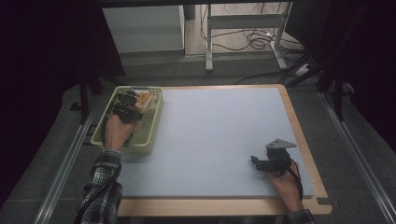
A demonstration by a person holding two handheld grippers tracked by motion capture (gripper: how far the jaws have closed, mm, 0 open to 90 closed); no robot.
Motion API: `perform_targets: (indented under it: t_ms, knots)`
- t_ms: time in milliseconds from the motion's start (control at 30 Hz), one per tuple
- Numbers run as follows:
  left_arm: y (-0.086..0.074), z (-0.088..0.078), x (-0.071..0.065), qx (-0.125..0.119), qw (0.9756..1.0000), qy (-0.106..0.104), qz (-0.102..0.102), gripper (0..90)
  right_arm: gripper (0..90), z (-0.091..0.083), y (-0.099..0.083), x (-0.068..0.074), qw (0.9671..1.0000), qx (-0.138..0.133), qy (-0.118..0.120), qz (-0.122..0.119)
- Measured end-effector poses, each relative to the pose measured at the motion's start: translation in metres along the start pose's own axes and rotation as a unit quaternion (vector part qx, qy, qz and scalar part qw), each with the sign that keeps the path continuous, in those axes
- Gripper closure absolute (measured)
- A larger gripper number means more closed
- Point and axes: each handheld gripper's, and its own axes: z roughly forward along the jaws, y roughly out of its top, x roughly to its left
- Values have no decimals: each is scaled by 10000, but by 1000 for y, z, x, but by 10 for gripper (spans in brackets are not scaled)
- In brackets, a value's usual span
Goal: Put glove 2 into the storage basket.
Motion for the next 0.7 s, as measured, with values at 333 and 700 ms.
perform_targets:
  t_ms: [333,700]
  knots:
    - [6,46,-3,435,9981,-435,26,505,208,0,0,0,10000,-2,4,0]
    - [3,12,16,-169,9965,-771,-281,141,207,0,0,0,10000,0,1,-6]
